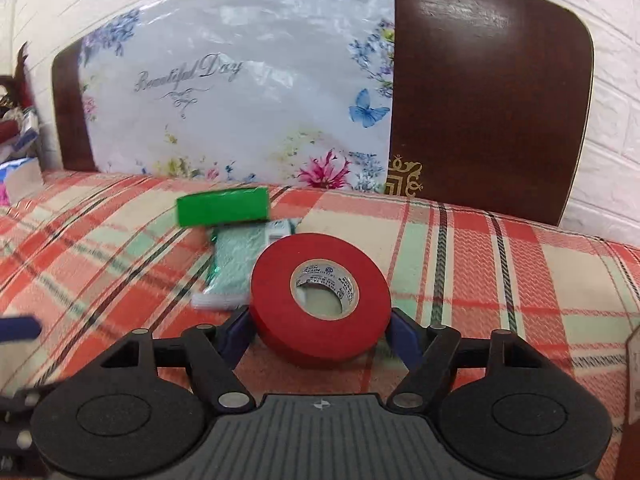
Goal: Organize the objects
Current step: 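Grasp the red tape roll with the right gripper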
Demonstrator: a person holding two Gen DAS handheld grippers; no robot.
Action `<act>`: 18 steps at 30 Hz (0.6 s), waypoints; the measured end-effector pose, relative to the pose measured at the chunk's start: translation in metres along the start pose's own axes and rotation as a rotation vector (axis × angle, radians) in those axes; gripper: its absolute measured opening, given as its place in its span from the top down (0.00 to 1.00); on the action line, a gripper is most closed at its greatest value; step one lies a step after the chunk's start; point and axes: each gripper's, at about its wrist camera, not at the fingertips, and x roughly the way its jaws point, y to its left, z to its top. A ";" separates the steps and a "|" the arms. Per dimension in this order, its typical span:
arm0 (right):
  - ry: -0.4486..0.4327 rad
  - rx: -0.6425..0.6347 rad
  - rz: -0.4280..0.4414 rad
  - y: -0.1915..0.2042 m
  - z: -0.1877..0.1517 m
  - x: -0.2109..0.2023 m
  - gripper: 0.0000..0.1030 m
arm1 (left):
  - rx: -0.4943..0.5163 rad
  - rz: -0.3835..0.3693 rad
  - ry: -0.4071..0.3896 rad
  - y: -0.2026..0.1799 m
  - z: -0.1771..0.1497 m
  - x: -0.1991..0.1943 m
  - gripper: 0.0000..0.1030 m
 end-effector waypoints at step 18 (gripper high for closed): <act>0.039 0.074 -0.117 -0.025 -0.133 -0.205 0.32 | 0.034 -0.114 0.159 -0.057 0.014 -0.030 0.24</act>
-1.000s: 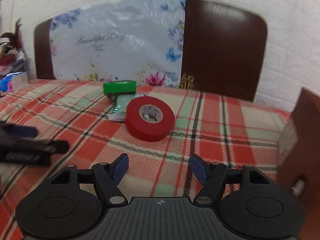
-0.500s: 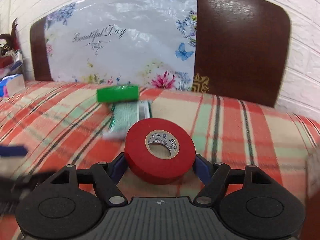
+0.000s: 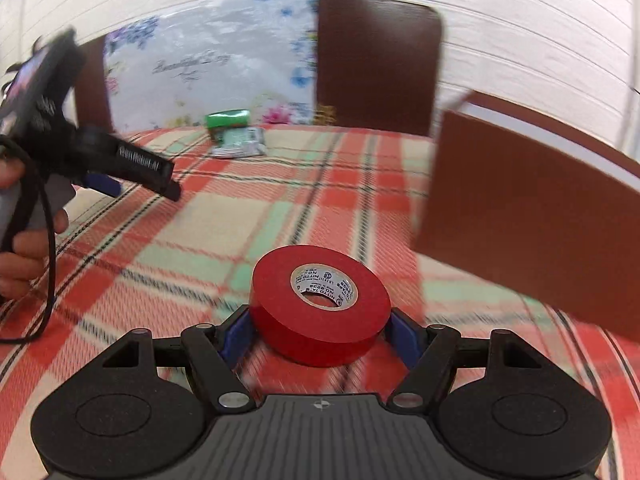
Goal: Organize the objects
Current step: 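Grasp the red tape roll with the right gripper, then carry the red tape into the box and open the right gripper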
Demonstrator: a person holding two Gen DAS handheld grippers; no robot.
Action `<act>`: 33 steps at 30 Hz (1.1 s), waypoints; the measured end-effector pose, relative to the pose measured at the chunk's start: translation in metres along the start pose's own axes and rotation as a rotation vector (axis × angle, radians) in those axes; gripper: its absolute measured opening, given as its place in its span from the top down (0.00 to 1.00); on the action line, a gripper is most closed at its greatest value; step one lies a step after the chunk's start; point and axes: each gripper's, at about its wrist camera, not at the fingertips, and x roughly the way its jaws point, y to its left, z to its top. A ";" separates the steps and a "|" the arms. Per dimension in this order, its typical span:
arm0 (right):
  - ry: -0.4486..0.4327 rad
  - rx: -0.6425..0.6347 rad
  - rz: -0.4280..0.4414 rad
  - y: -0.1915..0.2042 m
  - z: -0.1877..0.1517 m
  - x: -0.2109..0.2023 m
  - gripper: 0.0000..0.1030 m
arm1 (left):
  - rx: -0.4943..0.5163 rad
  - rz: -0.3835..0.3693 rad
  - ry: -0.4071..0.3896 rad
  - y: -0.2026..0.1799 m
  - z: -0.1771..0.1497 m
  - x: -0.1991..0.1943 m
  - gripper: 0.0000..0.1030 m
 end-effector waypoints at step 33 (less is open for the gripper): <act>-0.357 0.064 -0.265 -0.087 0.060 -0.023 0.32 | 0.423 -0.479 0.020 -0.245 0.058 -0.053 0.61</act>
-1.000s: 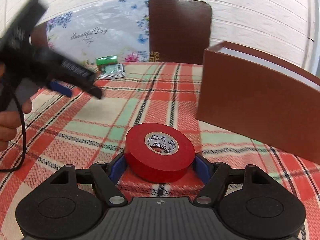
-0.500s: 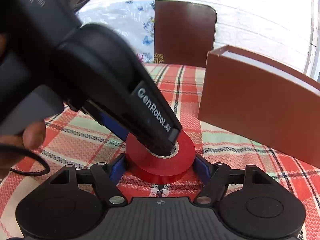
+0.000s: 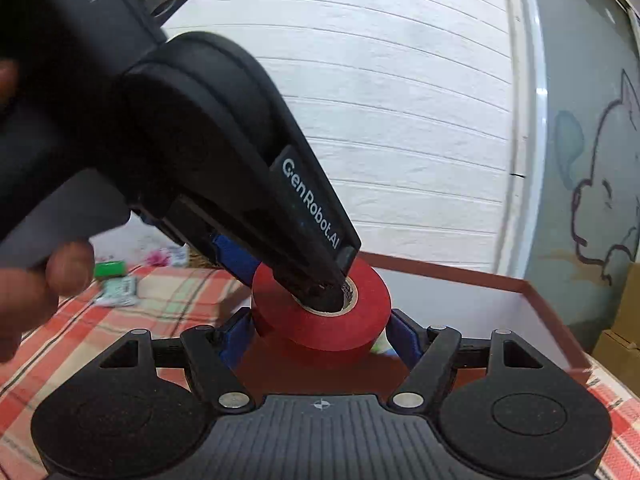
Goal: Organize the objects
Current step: 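Carry the red tape into the box and open the right gripper, then grasp the green-silver snack packet with the right gripper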
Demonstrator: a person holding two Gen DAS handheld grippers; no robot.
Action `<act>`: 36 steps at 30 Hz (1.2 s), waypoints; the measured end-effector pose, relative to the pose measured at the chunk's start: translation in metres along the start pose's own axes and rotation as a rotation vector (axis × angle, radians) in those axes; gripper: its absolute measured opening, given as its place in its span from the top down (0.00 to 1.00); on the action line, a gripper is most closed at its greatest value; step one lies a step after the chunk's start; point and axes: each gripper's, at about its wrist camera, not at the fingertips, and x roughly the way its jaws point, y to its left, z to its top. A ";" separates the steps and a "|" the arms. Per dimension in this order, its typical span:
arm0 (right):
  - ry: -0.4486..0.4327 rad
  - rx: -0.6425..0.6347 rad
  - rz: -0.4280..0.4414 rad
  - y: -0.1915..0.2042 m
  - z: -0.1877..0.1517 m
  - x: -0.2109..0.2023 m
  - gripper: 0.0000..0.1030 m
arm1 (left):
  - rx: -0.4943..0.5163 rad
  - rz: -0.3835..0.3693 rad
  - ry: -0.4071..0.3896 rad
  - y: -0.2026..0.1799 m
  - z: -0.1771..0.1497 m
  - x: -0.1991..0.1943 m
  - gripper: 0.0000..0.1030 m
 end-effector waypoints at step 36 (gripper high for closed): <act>0.180 -0.091 0.259 0.121 -0.034 0.017 0.21 | -0.336 0.559 0.018 0.186 -0.149 -0.039 0.27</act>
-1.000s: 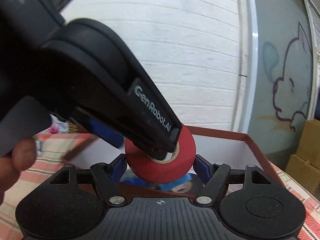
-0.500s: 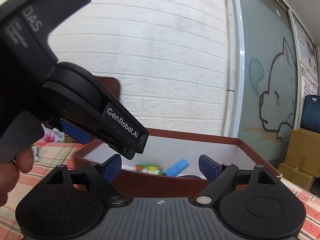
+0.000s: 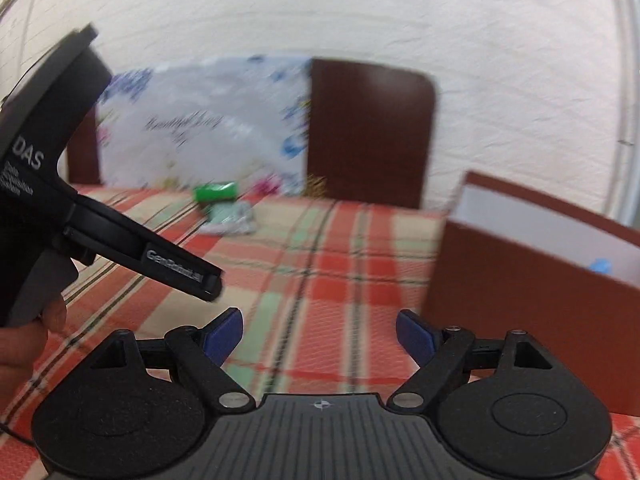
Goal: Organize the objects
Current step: 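Grasp the green-silver snack packet with the right gripper, then lift the snack packet with the right gripper and carry it over the box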
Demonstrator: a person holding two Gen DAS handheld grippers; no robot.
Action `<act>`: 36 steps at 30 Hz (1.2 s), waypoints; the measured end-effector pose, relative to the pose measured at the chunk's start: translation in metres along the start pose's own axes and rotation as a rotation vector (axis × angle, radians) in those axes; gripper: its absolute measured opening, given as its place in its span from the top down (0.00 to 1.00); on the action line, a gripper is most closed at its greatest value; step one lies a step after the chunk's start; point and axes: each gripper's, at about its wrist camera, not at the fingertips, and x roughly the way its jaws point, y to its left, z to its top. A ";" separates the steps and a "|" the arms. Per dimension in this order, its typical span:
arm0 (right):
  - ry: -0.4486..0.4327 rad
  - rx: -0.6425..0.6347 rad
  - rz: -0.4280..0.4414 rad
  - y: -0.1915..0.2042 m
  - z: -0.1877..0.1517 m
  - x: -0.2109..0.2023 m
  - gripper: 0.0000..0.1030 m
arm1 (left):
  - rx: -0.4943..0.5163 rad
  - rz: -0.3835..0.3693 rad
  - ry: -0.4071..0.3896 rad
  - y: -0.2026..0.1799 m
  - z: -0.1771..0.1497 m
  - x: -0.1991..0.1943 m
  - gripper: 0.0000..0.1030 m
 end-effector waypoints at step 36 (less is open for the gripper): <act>0.141 -0.025 0.159 0.047 0.024 0.094 0.57 | -0.173 0.113 -0.133 0.102 -0.017 0.034 0.02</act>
